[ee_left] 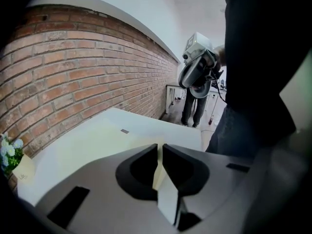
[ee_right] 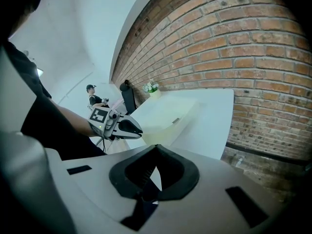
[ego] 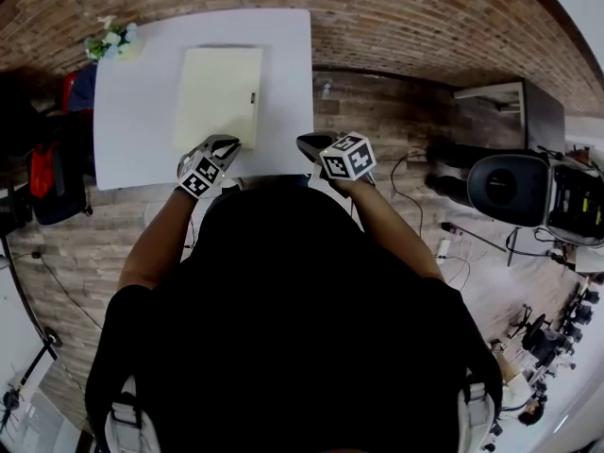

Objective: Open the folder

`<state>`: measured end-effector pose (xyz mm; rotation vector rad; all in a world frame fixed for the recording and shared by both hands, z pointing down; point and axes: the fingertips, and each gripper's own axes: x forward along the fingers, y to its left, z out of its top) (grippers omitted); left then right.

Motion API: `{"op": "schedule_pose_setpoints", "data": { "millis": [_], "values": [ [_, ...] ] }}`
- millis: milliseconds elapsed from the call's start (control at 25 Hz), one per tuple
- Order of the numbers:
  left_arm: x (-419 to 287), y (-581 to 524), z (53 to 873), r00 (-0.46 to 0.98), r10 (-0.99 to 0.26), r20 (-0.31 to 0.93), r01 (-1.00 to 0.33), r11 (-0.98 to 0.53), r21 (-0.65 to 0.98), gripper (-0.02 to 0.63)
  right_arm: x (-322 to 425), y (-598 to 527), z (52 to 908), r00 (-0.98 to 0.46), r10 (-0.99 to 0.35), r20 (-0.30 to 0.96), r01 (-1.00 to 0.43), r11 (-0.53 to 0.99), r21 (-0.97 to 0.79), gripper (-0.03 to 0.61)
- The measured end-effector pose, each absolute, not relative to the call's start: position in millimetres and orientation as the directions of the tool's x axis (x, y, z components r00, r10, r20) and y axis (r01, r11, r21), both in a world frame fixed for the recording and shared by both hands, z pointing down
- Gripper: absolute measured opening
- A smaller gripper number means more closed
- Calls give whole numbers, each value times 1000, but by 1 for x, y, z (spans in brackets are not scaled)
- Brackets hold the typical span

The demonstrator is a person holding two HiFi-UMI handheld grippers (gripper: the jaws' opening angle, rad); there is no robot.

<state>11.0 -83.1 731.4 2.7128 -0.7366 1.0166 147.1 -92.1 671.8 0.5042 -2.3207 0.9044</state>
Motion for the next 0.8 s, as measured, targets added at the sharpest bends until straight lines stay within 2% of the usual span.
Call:
{"op": "schedule_pose_setpoints", "data": {
  "millis": [560,800],
  "values": [
    [6,-75,713,769,-389,508,-557,-798,231,38,137,-92,672,-754,-104,648,-517,704,-488,23],
    [8,-80,702,790,-398,466,-560,-778,285,43,130,-95,674,-758,-89,646,-504,708,-494,23]
  ]
}}
